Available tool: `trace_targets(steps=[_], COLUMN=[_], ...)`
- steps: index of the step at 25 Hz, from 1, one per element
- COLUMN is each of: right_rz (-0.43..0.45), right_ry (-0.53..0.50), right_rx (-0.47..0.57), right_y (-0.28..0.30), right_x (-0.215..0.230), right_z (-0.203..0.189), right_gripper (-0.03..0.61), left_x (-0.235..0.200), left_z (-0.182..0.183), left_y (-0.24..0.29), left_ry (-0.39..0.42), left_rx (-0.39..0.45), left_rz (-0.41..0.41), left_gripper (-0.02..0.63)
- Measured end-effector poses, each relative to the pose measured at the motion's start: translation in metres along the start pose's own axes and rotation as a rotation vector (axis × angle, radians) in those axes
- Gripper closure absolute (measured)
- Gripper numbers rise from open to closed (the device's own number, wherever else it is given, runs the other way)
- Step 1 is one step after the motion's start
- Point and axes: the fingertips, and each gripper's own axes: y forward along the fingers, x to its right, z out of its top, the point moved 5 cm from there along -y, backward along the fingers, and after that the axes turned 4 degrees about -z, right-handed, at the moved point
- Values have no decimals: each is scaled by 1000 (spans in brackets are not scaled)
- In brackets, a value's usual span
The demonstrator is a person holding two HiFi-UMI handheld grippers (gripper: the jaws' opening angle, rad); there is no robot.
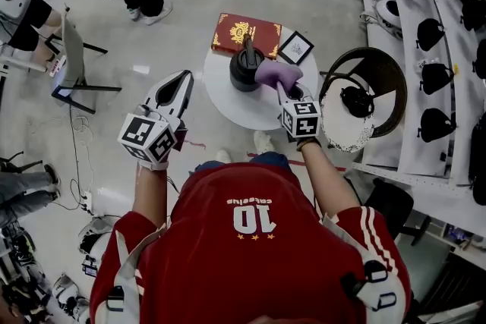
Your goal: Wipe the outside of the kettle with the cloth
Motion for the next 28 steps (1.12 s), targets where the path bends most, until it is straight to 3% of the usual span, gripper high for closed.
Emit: trace_targets(steps=[14, 28], right_rz=[102, 187], right_ry=[-51, -106], right_rx=[4, 30], right_y=[49, 98], right_x=[51, 63], right_z=[35, 69], right_gripper=[520, 520], left_x=[10, 7], left_z=[3, -5], left_y=[28, 24], left_ry=[-3, -13], left_rx=[4, 2], left_rz=[160, 314], left_gripper=[606, 606])
